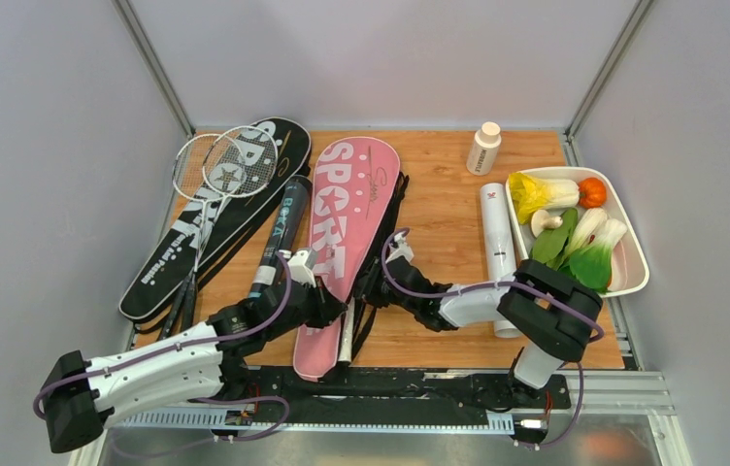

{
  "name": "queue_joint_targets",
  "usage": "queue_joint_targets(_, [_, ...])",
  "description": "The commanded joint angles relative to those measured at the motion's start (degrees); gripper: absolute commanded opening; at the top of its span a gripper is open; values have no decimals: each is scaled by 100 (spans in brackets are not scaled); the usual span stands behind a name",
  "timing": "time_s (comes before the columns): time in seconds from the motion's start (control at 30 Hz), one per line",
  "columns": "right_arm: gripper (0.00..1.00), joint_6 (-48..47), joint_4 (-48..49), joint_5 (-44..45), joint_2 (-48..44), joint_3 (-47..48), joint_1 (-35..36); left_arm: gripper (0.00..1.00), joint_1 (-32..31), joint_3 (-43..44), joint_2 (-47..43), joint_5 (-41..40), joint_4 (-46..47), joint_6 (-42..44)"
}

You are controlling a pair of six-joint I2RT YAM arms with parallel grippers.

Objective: Pack up the badminton gear
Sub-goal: Place the racket in the racket bag.

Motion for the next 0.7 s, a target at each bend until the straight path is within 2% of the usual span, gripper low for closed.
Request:
queue_joint_targets(0.0, [0, 385, 1059, 527, 345, 391, -103, 0, -52, -36, -242, 465, 492, -402])
queue_joint_targets(0.2, [1, 491, 1090, 968, 625, 439, 69, 0, -54, -32, -378, 346, 408, -482])
queue_joint_targets(0.3, [5, 589, 1337, 966, 819, 357, 115, 0, -52, -98, -332, 346, 601, -553])
queue_joint_targets(0.43, [34, 175, 1069, 498, 829, 503, 163, 0, -52, -139, -39, 303, 615, -447])
queue_joint_targets(0.5, [41, -9, 451, 551, 628, 537, 239, 0, -52, -185, 52, 228, 621, -377])
queue_joint_targets(0.6, [41, -12, 4, 629, 325, 296, 250, 0, -52, -291, 114, 132, 807, -413])
queue_joint_targets(0.67, [26, 90, 338, 646, 275, 11, 251, 0, -52, -389, 119, 137, 1101, -453])
